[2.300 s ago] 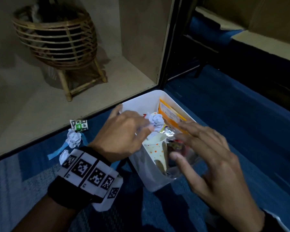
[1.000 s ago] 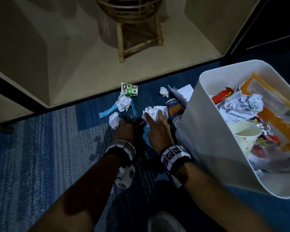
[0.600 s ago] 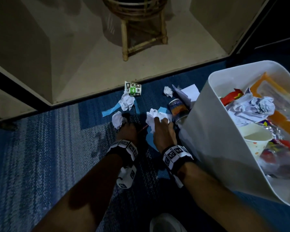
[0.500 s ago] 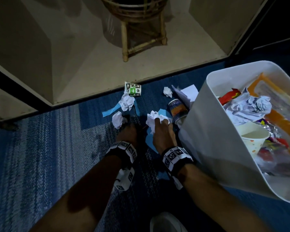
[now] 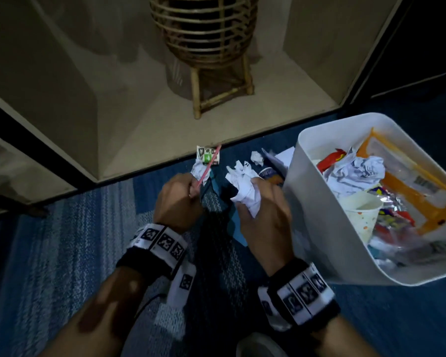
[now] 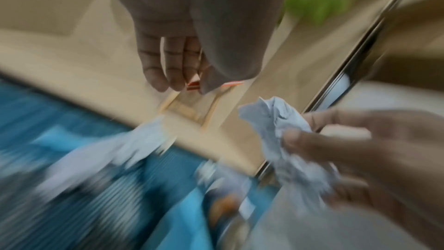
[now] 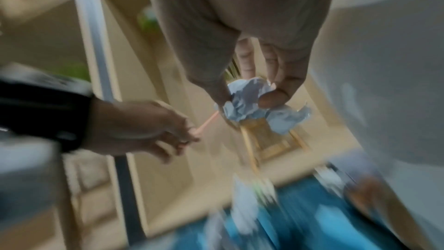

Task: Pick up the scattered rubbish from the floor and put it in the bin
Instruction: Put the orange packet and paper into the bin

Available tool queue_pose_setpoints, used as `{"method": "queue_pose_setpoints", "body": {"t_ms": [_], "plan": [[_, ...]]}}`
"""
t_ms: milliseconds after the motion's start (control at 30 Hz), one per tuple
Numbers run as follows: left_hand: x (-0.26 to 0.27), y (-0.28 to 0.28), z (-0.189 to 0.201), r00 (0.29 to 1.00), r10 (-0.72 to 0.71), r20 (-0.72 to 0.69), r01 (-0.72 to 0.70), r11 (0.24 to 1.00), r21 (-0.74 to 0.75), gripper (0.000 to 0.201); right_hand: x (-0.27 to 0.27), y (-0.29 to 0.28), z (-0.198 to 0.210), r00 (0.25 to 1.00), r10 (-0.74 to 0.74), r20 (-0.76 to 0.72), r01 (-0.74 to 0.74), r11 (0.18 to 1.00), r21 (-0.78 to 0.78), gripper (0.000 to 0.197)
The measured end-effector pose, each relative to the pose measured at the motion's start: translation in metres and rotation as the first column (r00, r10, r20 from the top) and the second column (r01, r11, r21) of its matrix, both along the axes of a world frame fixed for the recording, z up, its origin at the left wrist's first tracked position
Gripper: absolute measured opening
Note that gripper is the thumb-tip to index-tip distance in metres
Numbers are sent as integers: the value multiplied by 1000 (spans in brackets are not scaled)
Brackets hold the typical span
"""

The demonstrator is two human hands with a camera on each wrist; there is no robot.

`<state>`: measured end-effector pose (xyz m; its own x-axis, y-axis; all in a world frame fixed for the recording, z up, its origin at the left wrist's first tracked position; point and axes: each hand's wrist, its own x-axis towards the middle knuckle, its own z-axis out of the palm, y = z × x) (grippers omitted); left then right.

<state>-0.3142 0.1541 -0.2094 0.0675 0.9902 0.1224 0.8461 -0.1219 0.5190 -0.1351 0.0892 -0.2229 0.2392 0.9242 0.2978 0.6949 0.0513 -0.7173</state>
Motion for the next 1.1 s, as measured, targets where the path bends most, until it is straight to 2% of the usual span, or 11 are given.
{"method": "queue_pose_setpoints", "body": {"t_ms": [67,200,367,500,633,767,867,967,1100], "plan": [[4,-2,32,999,5,53,-10,995,99,9,1,-15,27,998,34,-46,-30,996,86,51],[28,-8,90,992,-74,99,38,944,327,9,9,-38,82,993,64,-97,-45,980,192,48],[68,-26,139,964,-176,199,89,920,382,14,35,-55,141,998,-20,-59,33,971,237,44],[95,-38,160,928,-249,278,113,897,427,18,59,-70,168,997,-65,-37,73,951,300,41],[119,-42,167,909,-324,261,171,863,475,19,89,-82,179,991,-126,-41,132,944,303,44],[138,-39,162,901,-387,198,260,844,468,19,131,-99,183,987,-158,10,152,962,226,43],[150,-39,158,890,-424,166,310,831,462,16,173,-112,176,991,-64,120,44,986,159,39],[160,-39,153,883,-446,148,336,819,465,15,208,-123,173,983,95,157,-97,995,7,37],[171,-39,147,857,-504,104,412,793,450,16,225,-124,174,931,326,163,-299,939,-170,35]]}}
